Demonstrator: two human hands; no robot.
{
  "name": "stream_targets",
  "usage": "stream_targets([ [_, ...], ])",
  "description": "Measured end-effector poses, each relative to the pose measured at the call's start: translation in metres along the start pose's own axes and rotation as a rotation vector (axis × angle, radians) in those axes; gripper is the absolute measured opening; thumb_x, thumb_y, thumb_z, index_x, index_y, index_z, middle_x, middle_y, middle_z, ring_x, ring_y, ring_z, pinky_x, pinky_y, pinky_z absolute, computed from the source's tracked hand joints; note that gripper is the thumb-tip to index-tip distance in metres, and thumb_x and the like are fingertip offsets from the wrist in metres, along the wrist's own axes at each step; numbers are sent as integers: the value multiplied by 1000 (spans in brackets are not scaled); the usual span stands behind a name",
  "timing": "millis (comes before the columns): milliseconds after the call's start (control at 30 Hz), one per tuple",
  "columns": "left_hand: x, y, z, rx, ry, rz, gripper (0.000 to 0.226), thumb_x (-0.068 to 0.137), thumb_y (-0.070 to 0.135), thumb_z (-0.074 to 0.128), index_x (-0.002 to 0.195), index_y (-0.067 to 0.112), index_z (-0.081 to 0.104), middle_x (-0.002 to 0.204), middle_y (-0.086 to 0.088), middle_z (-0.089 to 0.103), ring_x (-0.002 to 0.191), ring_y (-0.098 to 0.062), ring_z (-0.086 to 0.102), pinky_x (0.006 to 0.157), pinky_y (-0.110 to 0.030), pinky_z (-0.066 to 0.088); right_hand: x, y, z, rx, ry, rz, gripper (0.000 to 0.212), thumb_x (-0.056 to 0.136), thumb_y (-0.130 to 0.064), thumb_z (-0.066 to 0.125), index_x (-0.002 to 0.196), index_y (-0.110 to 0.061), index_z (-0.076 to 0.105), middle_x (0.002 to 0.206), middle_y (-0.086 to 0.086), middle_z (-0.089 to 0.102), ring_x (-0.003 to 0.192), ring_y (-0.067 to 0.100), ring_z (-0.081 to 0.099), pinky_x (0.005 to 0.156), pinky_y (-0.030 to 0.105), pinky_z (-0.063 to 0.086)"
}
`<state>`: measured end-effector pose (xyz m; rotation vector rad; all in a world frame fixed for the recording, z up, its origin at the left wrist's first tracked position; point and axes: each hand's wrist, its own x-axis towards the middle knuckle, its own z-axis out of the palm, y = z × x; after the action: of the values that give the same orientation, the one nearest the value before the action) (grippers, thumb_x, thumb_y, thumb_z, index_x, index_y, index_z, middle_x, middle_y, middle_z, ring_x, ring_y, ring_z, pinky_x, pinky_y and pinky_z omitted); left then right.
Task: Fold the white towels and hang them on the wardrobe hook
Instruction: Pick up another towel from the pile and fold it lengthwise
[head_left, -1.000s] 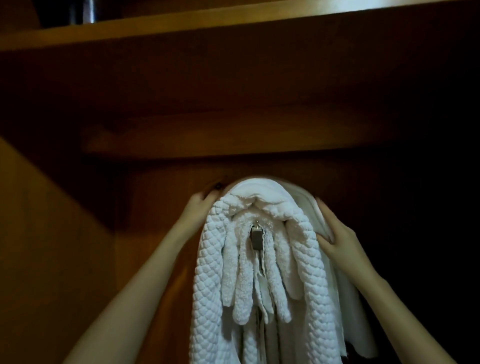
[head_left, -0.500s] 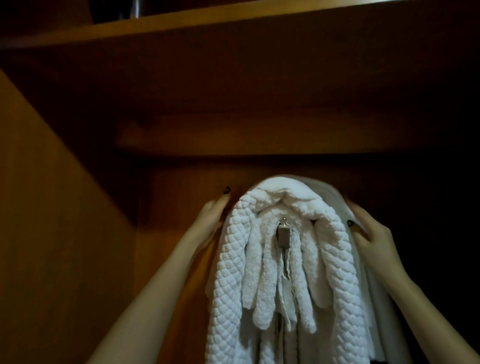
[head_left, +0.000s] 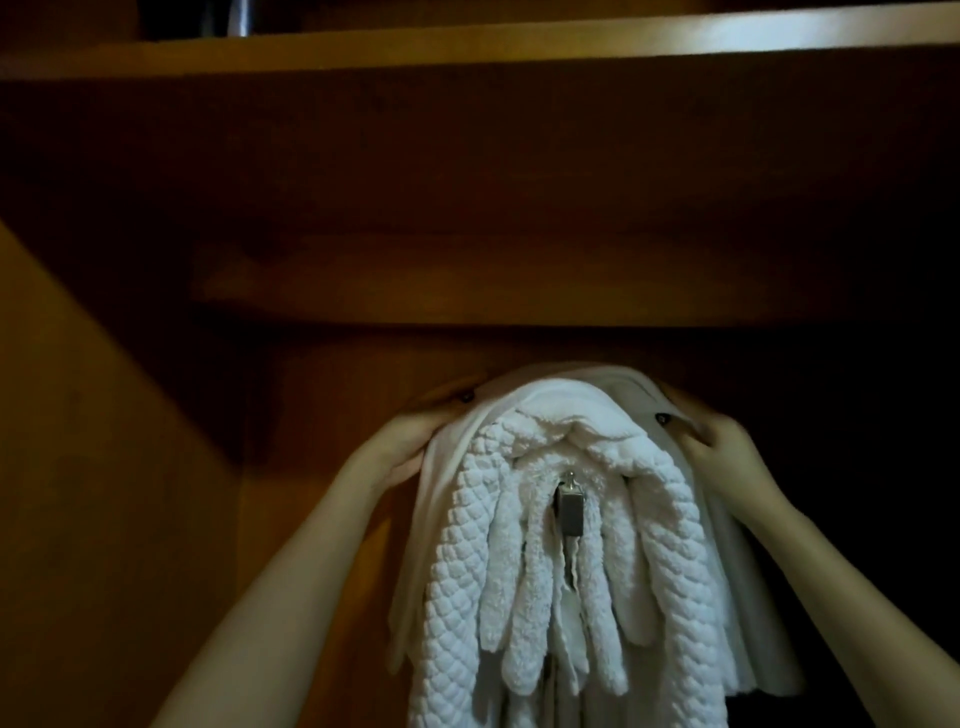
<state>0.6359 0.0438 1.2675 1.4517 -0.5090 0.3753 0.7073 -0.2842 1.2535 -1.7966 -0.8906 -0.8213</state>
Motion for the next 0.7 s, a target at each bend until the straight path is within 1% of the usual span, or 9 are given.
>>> stream_targets([
  [67,3,0,-1,-61,43,56,34,73,18,71,107,18,71,111,-11,70,102,-22,67,84,-32,57,3,-3,-4,-55,-1,-5,46,96,-6,54,133,-33,46,120,-12,57,108,-5,55,76,-8,33],
  [133,2,-1,-4,-114,91,63,25,74,16,64,98,14,73,105,-13,71,93,-21,69,83,-33,57,4,-6,-9,-108,-5,-14,49,98,-10,52,131,-46,42,118,-4,63,79,-10,62,66,0,43],
  [167,0,-2,-7,-117,93,52,23,75,17,64,94,12,75,101,-14,71,89,-21,70,81,-33,58,6,-9,-10,-132,-15,-13,50,99,-13,51,131,-51,42,116,0,67,74,1,67,68,13,52],
  [233,-3,-7,-16,-125,103,26,21,80,16,60,91,9,76,98,-14,72,86,-21,71,74,-31,58,9,-12,-10,-212,-47,-28,52,99,-18,51,128,-59,39,121,1,67,92,34,67,81,43,54],
  [300,-5,-15,-28,-123,158,-33,23,89,13,52,98,5,72,105,-18,69,90,-22,71,73,-31,58,12,-15,-7,-305,-106,-73,51,98,-20,53,129,-57,37,123,1,66,97,42,64,83,50,54],
  [433,-5,-30,-28,-56,167,-49,21,77,11,65,95,9,74,101,-11,73,92,-19,70,79,-28,57,9,-11,2,-355,-183,16,43,96,-20,57,138,-23,51,119,9,67,103,33,64,86,38,50],
  [567,-8,-40,-15,187,331,-21,16,89,8,62,83,15,75,76,7,75,69,0,70,55,-10,51,-14,-13,9,-212,-170,10,29,91,2,58,117,-8,66,106,1,67,101,21,65,83,29,49],
  [633,-12,-44,-16,142,311,5,13,85,15,68,87,22,78,91,0,75,83,-10,72,63,-16,54,-21,-11,6,-241,-147,-39,37,89,5,60,123,-9,64,113,-1,66,102,12,62,84,19,49],
  [700,-15,-42,-19,28,267,37,23,76,15,73,99,18,75,107,-10,72,98,-22,69,80,-30,57,-21,-5,-1,-311,-78,-66,42,87,7,63,126,-7,62,118,3,65,106,16,62,89,23,50],
])
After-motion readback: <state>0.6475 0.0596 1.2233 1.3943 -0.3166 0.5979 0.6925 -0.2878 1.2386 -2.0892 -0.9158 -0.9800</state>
